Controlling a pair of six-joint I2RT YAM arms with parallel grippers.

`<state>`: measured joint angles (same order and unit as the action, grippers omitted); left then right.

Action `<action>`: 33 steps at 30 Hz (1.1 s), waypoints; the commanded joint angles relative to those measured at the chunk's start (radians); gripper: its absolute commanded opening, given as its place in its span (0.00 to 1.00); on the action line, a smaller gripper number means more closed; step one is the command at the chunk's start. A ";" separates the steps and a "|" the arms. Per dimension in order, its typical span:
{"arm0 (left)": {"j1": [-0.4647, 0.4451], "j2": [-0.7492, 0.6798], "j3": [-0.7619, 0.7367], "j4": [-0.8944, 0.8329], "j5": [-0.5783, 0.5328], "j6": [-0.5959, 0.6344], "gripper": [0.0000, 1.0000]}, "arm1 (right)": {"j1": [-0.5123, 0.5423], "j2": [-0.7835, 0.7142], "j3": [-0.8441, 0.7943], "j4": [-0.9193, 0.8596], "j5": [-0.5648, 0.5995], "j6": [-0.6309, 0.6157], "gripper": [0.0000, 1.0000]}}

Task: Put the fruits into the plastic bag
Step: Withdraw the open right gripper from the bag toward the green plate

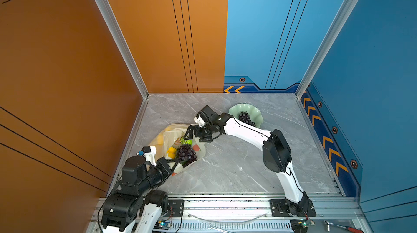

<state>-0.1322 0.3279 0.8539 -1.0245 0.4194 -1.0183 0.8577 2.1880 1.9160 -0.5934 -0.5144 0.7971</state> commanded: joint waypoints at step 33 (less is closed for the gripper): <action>-0.003 0.024 -0.012 -0.001 -0.010 0.023 0.00 | -0.134 -0.366 -0.053 0.136 -0.215 0.116 1.00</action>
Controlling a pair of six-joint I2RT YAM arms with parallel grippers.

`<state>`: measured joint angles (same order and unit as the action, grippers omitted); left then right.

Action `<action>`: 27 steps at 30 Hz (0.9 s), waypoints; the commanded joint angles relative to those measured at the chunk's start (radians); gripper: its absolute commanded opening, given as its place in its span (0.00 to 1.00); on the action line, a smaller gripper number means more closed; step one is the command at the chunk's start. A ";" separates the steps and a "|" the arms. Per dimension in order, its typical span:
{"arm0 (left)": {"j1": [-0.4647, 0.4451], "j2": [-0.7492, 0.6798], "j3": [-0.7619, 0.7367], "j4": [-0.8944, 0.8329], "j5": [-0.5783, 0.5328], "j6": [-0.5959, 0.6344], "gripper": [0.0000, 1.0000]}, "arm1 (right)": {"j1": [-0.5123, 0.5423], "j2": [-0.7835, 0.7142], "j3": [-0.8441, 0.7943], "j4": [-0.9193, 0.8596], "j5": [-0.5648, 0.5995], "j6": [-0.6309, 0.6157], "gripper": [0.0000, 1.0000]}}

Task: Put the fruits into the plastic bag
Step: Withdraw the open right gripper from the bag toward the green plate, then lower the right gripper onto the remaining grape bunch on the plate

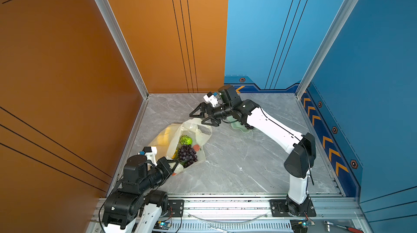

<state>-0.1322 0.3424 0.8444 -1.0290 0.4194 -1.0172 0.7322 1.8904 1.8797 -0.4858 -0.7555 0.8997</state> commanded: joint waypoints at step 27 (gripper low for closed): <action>-0.003 0.073 0.042 0.035 0.022 0.062 0.00 | -0.401 -0.258 -0.040 -0.574 0.670 -0.579 1.00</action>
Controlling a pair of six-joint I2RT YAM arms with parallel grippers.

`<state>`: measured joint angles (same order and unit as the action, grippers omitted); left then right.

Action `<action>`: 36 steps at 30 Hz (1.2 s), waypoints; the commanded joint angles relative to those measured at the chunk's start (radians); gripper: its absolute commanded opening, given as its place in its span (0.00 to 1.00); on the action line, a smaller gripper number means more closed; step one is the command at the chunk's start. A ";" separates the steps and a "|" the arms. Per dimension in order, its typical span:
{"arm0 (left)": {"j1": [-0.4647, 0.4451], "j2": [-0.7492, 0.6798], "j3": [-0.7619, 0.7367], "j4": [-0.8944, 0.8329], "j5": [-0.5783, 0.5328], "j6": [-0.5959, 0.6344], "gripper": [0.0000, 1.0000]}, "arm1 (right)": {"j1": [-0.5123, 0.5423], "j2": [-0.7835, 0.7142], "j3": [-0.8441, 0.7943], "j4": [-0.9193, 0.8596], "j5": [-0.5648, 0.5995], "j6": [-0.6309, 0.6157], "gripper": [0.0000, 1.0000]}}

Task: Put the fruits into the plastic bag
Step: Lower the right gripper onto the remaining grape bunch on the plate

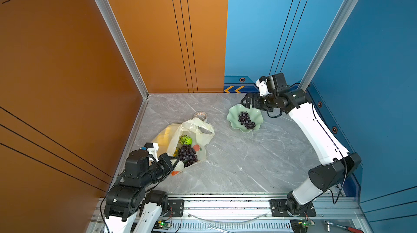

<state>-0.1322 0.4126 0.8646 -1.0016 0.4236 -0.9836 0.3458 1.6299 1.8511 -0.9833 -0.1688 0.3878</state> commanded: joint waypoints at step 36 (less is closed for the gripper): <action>-0.003 -0.016 0.019 0.006 0.018 0.011 0.00 | -0.036 0.470 0.163 -0.190 0.106 -0.147 1.00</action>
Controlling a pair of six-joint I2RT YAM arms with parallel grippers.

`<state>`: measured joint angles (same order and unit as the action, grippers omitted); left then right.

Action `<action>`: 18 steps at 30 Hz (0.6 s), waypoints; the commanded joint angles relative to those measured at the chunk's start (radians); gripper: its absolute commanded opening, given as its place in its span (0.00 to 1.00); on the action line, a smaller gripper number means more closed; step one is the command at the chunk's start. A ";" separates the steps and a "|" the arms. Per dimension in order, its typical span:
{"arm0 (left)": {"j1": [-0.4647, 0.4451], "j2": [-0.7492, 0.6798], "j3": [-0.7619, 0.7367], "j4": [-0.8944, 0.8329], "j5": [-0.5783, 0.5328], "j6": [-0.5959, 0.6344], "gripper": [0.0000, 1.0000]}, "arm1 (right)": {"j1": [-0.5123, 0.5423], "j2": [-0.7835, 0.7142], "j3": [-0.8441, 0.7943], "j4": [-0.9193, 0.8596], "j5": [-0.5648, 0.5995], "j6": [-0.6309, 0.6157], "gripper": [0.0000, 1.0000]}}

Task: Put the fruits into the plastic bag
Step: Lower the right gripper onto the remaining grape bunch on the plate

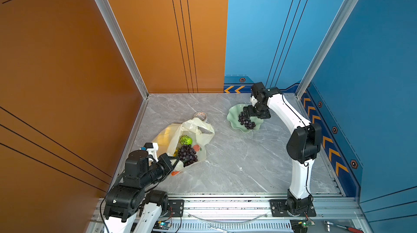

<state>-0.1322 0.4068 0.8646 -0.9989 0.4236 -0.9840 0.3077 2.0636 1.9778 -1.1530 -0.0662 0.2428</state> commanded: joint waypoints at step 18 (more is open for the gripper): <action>-0.003 -0.010 0.021 -0.018 0.011 0.007 0.00 | 0.008 0.256 0.197 -0.007 0.006 0.006 0.99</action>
<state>-0.1322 0.4068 0.8646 -0.9997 0.4236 -0.9844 0.3134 2.2902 2.1345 -1.1515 -0.0666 0.2432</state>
